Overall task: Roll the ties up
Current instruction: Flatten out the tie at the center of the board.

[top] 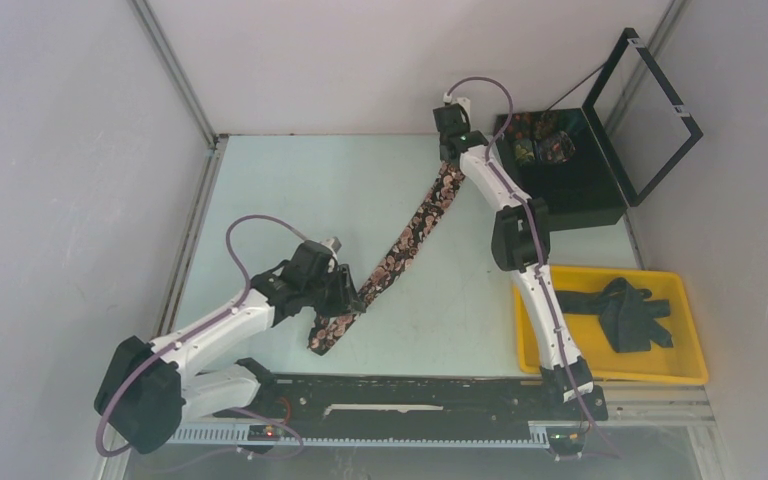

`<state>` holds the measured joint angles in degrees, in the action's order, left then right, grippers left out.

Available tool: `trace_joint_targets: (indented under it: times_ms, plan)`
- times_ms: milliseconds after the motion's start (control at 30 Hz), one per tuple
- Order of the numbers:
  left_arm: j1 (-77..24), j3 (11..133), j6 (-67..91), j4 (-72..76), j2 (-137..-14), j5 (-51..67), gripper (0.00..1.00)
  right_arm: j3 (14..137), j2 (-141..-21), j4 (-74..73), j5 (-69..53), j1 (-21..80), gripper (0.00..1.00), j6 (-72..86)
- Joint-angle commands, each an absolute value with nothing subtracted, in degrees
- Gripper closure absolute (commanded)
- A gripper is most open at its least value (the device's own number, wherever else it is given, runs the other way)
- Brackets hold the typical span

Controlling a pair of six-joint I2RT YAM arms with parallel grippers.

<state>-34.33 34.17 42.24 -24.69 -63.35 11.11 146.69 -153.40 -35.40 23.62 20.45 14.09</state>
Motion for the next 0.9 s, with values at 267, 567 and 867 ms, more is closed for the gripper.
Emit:
trace_joint_targets:
  times_ms: [267,567,867]
  plan:
    - [-34.2,34.1,45.1,-30.3,-53.8,10.4,0.53,147.7,-152.5,-31.4,28.1,19.3,1.00,13.6]
    - [-34.2,31.6,49.1,-35.0,-44.9,7.5,0.49,146.2,-150.3,-28.2,20.4,18.9,0.36,14.8]
    - [-34.3,26.9,59.7,-44.7,-34.6,0.3,0.44,133.8,-133.7,-28.3,20.7,23.1,0.25,13.7]
